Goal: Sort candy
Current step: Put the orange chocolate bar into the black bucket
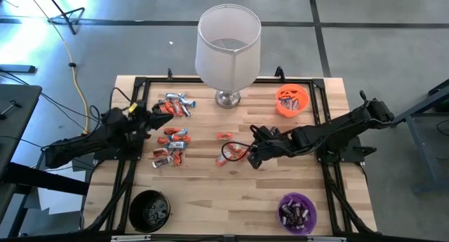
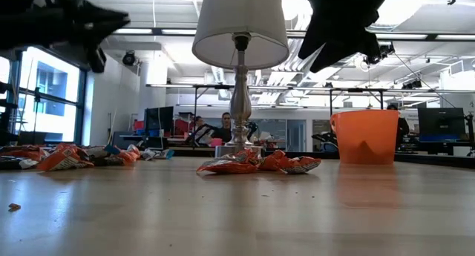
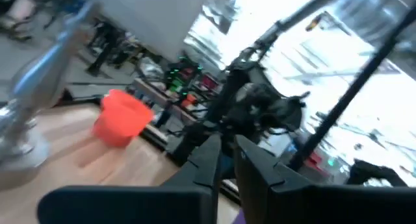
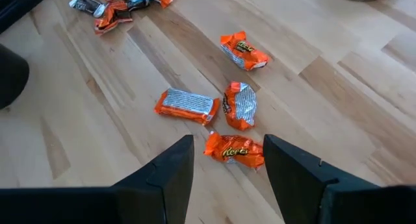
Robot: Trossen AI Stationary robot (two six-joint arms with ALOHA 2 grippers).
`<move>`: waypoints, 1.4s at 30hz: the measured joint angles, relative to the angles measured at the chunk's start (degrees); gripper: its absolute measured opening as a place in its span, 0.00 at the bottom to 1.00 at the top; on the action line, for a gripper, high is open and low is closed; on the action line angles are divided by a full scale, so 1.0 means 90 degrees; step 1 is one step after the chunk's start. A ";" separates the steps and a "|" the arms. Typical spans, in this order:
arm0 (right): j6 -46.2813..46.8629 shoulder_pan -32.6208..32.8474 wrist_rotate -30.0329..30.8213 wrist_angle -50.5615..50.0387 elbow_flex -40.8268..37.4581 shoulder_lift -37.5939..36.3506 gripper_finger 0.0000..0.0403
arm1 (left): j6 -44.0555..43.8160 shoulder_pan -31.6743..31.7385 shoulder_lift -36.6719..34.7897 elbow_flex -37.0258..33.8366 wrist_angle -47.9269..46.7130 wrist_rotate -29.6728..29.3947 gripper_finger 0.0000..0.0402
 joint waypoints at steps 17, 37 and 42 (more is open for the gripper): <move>0.0154 -0.0010 -0.0598 -0.0182 0.0000 0.0000 0.45 | 0.2113 -0.1522 0.4681 0.2817 -0.1959 0.0002 0.04; 0.0155 -0.0010 -0.1125 -0.1703 0.0000 0.0000 0.45 | 0.4013 -0.1708 0.7606 0.3982 -0.3257 0.0007 0.06; 0.0156 -0.0010 -0.1299 -0.1705 0.0000 0.0000 0.45 | 0.4607 -0.1866 0.7833 0.4336 -0.3237 0.0009 0.14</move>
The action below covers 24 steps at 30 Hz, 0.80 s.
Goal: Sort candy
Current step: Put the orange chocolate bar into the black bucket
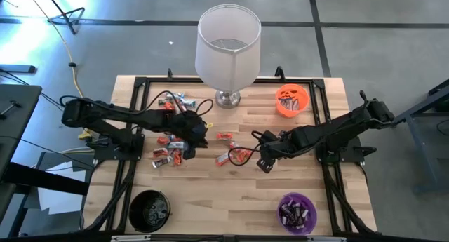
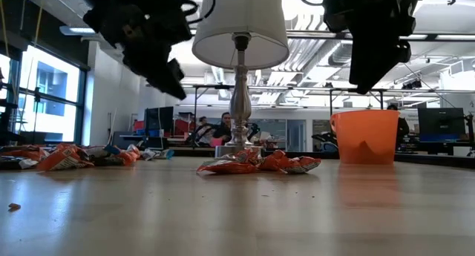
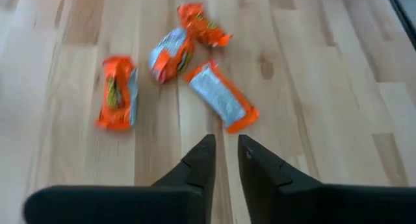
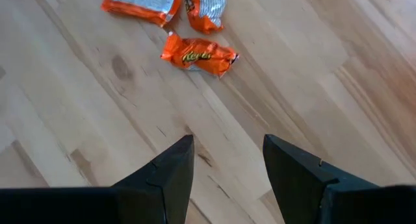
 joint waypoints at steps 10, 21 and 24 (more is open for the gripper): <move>-0.0051 0.0000 -0.0086 -0.0002 0.0000 0.0000 0.45 | 0.0791 -0.0338 0.0333 0.0328 0.0408 -0.0010 0.32; -0.0054 0.0005 -0.0084 -0.0200 0.0000 0.0000 0.45 | -0.0463 -0.0350 0.1039 0.0328 0.2438 -0.0711 0.38; -0.0055 0.0017 -0.0084 -0.0302 0.0000 0.0000 0.45 | -0.0535 -0.0350 0.1172 0.0328 0.2484 -0.0720 0.38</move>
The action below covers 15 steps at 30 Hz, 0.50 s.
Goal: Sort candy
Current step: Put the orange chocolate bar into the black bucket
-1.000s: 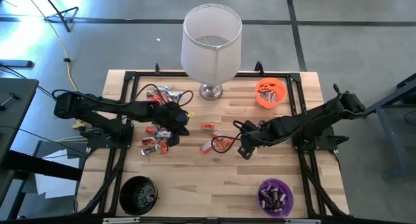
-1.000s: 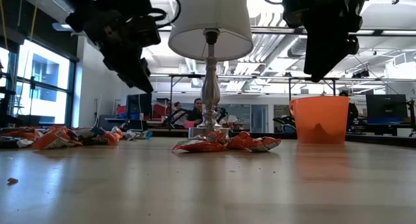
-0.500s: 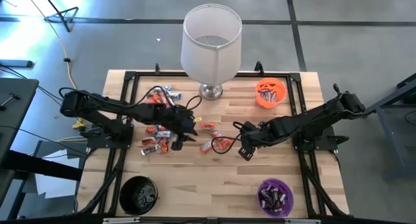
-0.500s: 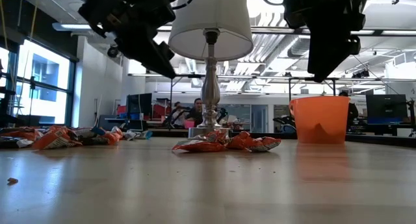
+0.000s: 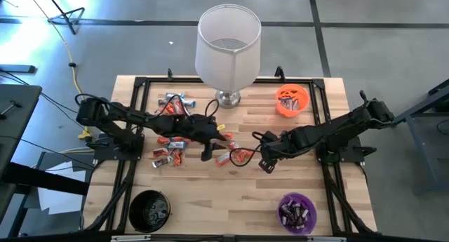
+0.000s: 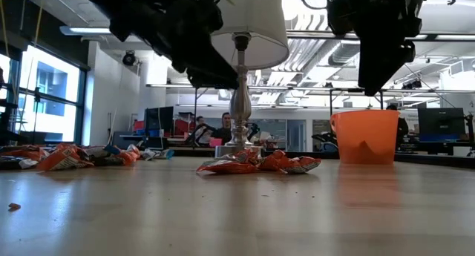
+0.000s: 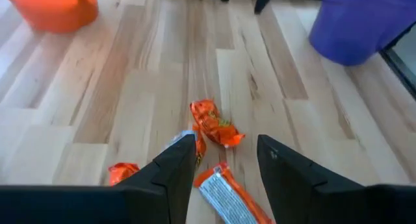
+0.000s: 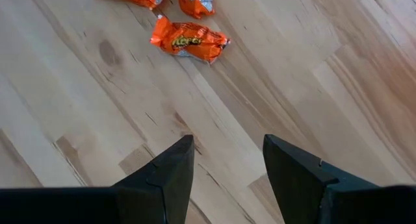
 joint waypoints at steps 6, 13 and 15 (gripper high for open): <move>-0.0205 0.0000 0.0000 -0.0316 0.0000 0.0000 0.45 | 0.0522 0.0000 0.0144 0.0000 -0.0799 -0.1075 0.38; -0.0343 -0.0005 0.0002 -0.0404 0.0000 0.0000 0.45 | 0.1150 0.0000 0.0095 0.0002 -0.0946 -0.1507 0.38; -0.0336 -0.0005 0.0002 -0.0406 0.0000 0.0000 0.45 | 0.1493 0.0001 0.0112 0.0000 -0.1043 -0.1564 0.38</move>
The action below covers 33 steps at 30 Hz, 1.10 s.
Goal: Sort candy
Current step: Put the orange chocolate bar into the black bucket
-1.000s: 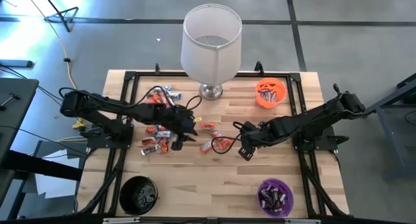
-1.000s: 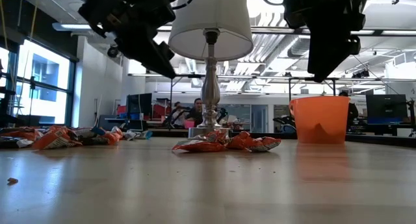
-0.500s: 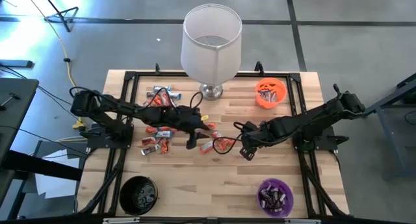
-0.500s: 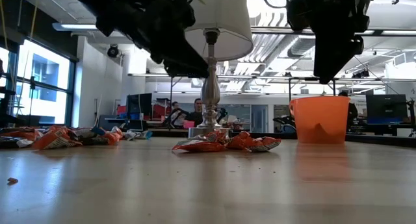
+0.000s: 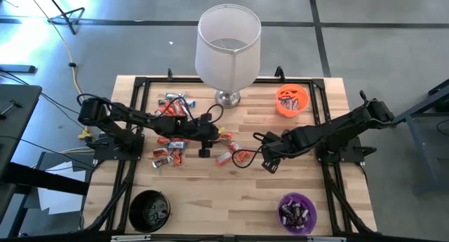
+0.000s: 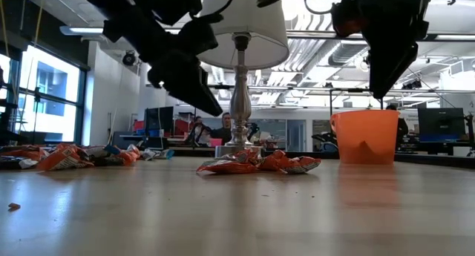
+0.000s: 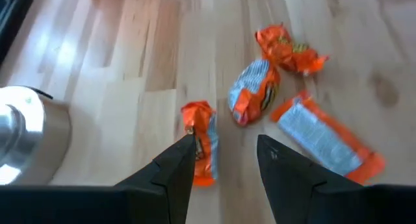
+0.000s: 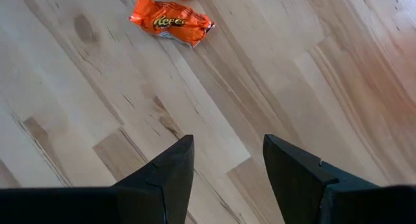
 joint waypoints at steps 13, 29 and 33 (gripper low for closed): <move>0.0574 0.0000 0.0001 0.0005 0.0002 0.0000 0.45 | 0.1943 0.0351 0.0730 -0.0002 0.0460 -0.0331 0.38; 0.0529 0.0003 0.0001 0.0001 0.0002 0.0000 0.45 | 0.1844 0.0769 0.2459 0.1387 0.0398 -0.0349 0.38; 0.0518 0.0005 0.0001 0.0001 0.0002 0.0000 0.45 | 0.1681 0.0757 0.2651 0.1537 0.0020 -0.0381 0.38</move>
